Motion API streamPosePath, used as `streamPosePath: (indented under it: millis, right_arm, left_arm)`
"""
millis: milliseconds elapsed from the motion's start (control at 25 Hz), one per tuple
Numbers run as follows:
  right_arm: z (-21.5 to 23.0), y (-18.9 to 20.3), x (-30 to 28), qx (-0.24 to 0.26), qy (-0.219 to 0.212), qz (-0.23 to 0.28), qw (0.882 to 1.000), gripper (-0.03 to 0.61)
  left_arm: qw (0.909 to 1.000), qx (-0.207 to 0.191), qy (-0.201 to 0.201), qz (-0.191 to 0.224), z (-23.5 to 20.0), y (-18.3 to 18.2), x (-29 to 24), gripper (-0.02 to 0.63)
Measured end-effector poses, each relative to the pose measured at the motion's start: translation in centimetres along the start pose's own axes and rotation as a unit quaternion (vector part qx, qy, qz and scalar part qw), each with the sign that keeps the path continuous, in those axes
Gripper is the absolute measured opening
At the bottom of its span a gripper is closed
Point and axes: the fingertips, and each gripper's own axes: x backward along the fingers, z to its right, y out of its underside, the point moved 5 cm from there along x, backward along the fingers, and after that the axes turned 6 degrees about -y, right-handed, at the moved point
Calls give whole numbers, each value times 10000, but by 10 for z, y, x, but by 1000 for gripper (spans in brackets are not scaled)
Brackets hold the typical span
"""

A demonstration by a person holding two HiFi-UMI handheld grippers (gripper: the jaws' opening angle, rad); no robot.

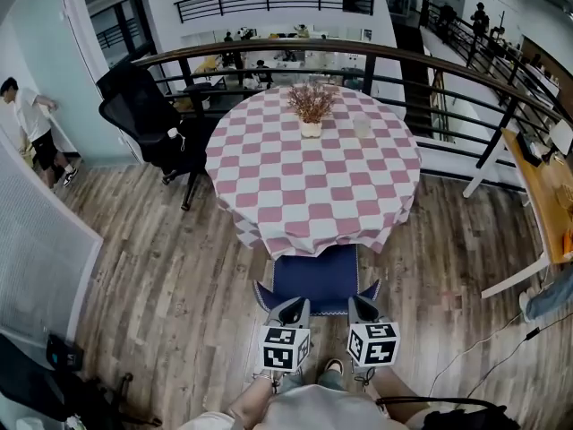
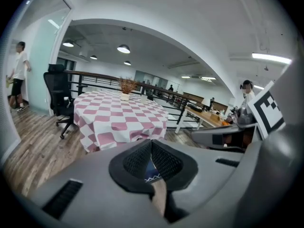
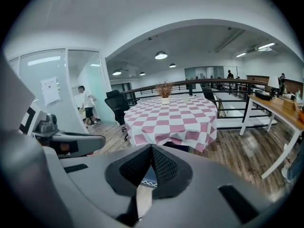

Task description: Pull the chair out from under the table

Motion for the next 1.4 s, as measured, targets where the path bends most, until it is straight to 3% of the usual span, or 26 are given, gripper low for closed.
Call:
streamPosePath:
  millis: [200, 280, 360, 440, 560, 640, 720, 840, 960, 1040, 1160, 1400]
  right_arm:
    - [9, 13, 2, -105, -7, -136, 9999, 17]
    - [12, 16, 4, -164, 15, -149, 9998, 17]
    - [14, 19, 6, -217, 43, -155, 9996, 17]
    - [17, 22, 7, -256, 80, -173, 9995, 17]
    - [24, 28, 9, -326, 156, -232, 9991, 17]
    - [29, 31, 9, -383, 217, -252, 9987, 17]
    - [34, 34, 11, -436, 275, -266, 9983, 17]
    - [41, 36, 13, -487, 342, -292, 9978, 17]
    - [48, 37, 16, -522, 418, -314, 9973, 17]
    - [53, 38, 19, -554, 480, -332, 9968, 17]
    - [62, 40, 21, -605, 552, -358, 9960, 17]
    - [69, 39, 22, -674, 596, -386, 9952, 17]
  left_arm:
    - [9929, -836, 585, -608, 7, 13, -16, 124]
    - [9844, -1335, 814, -806, 9, 17, -22, 173]
    - [9686, -2016, 1060, -998, 9, 23, -29, 216]
    - [9443, -2717, 1393, -1227, 11, 29, -36, 236]
    - [8922, -3626, 2057, -1739, 17, 42, -46, 256]
    - [8573, -4034, 2420, -2091, 19, 52, -54, 258]
    - [8284, -4319, 2628, -2412, 20, 61, -66, 258]
    - [7910, -4662, 2781, -2820, 21, 74, -82, 258]
    - [7656, -4817, 2917, -3110, 26, 86, -92, 256]
    - [7575, -4842, 2963, -3224, 30, 93, -97, 252]
    - [7618, -4815, 2903, -3217, 30, 95, -105, 173]
    - [7621, -4660, 2988, -3358, 30, 97, -104, 142]
